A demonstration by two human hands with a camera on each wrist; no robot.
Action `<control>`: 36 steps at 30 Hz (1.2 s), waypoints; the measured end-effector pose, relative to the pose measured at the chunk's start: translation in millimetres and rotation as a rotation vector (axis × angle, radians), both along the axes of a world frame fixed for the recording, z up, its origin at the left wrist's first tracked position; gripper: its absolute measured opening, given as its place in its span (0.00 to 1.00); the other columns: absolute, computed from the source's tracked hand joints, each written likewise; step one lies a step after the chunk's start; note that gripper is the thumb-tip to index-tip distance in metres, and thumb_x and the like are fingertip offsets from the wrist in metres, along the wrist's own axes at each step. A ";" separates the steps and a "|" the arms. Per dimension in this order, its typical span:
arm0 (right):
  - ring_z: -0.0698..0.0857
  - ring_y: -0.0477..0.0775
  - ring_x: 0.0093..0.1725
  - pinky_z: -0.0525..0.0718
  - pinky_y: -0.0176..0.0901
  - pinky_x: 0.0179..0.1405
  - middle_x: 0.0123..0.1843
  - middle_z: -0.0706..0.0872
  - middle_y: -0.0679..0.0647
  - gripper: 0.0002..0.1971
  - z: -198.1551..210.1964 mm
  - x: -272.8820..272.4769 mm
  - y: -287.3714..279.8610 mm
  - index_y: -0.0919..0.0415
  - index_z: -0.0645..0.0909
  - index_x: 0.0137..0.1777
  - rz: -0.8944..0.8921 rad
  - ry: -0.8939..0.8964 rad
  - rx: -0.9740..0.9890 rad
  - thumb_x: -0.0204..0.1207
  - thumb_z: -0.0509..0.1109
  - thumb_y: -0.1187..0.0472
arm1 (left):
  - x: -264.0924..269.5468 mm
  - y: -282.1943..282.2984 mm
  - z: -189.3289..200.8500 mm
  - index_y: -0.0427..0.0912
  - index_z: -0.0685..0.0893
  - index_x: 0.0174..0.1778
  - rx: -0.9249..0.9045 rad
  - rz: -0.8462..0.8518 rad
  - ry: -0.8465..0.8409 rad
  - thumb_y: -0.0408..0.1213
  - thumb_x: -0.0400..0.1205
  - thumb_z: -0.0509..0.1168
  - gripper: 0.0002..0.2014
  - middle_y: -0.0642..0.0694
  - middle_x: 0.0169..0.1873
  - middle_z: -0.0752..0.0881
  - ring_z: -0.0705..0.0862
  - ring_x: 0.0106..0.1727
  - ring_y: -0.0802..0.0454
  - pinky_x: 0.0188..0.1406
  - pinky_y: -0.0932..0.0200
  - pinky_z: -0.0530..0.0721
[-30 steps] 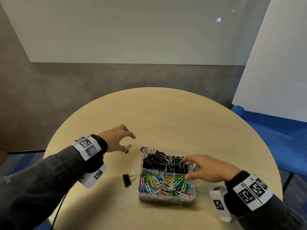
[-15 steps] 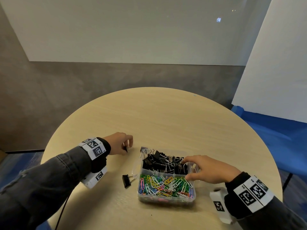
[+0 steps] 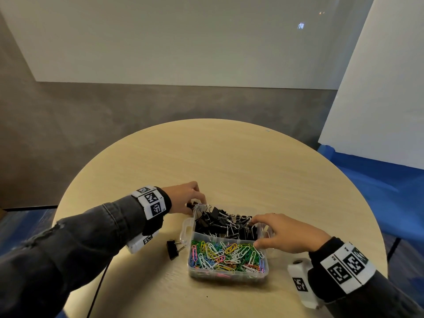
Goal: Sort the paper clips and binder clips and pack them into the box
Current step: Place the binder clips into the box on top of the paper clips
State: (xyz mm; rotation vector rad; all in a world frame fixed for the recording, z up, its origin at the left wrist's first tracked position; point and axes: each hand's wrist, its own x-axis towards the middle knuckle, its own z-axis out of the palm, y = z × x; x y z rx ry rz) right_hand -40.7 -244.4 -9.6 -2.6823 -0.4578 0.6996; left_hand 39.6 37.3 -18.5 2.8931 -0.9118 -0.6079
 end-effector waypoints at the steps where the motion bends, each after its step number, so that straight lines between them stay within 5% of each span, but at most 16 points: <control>1: 0.76 0.46 0.62 0.74 0.42 0.60 0.74 0.75 0.51 0.28 0.0 0.1 0.0 0.45 0.69 0.75 -0.001 0.001 0.002 0.76 0.71 0.44 | 0.7 0.2 0.0 0.49 0.78 0.67 -0.005 -0.001 -0.007 0.37 0.81 0.67 0.18 0.44 0.64 0.73 0.80 0.56 0.48 0.54 0.58 0.76; 7: 0.77 0.51 0.68 0.75 0.45 0.65 0.75 0.75 0.51 0.29 0.1 0.2 -0.5 0.45 0.68 0.76 -0.001 0.005 -0.012 0.76 0.71 0.43 | 0.8 10.0 5.1 0.47 0.83 0.58 -0.085 0.048 -0.078 0.35 0.78 0.69 0.13 0.45 0.54 0.85 0.82 0.48 0.51 0.50 0.59 0.79; 14: 0.80 0.51 0.62 0.77 0.46 0.61 0.73 0.77 0.52 0.28 2.0 -0.6 1.4 0.45 0.69 0.75 -0.002 0.011 -0.011 0.76 0.71 0.45 | -4.8 7.1 25.9 0.47 0.84 0.47 -0.360 0.142 -0.191 0.33 0.75 0.72 0.08 0.51 0.41 0.86 0.85 0.43 0.53 0.39 0.68 0.79; 20: 0.79 0.51 0.64 0.76 0.44 0.61 0.74 0.75 0.52 0.29 3.3 -1.1 1.9 0.46 0.68 0.76 -0.004 0.006 -0.013 0.76 0.71 0.45 | -15.2 -11.0 43.9 0.48 0.84 0.54 -0.485 0.112 -0.142 0.37 0.75 0.75 0.13 0.52 0.41 0.87 0.85 0.42 0.57 0.35 0.77 0.77; 25: 0.80 0.51 0.63 0.77 0.46 0.63 0.74 0.76 0.52 0.29 4.1 -2.2 2.0 0.45 0.69 0.76 -0.002 0.004 -0.019 0.76 0.71 0.44 | -34.9 -32.5 51.7 0.46 0.85 0.55 -0.595 0.036 -0.025 0.41 0.71 0.78 0.18 0.50 0.39 0.89 0.86 0.39 0.58 0.36 0.75 0.79; 28: 0.80 0.51 0.62 0.78 0.46 0.62 0.72 0.76 0.52 0.29 4.7 -2.0 2.5 0.46 0.69 0.75 0.001 0.001 -0.028 0.76 0.70 0.44 | -44.0 -45.9 44.5 0.45 0.85 0.54 -0.573 -0.013 0.027 0.41 0.72 0.78 0.17 0.50 0.40 0.90 0.87 0.39 0.60 0.39 0.71 0.82; 36: 0.80 0.52 0.60 0.79 0.48 0.61 0.69 0.78 0.52 0.29 3.4 -1.0 2.5 0.46 0.70 0.75 -0.005 -0.003 -0.032 0.74 0.71 0.43 | -54.6 -67.7 29.8 0.42 0.86 0.57 -0.457 -0.132 0.054 0.32 0.77 0.72 0.13 0.47 0.45 0.92 0.88 0.47 0.60 0.45 0.79 0.77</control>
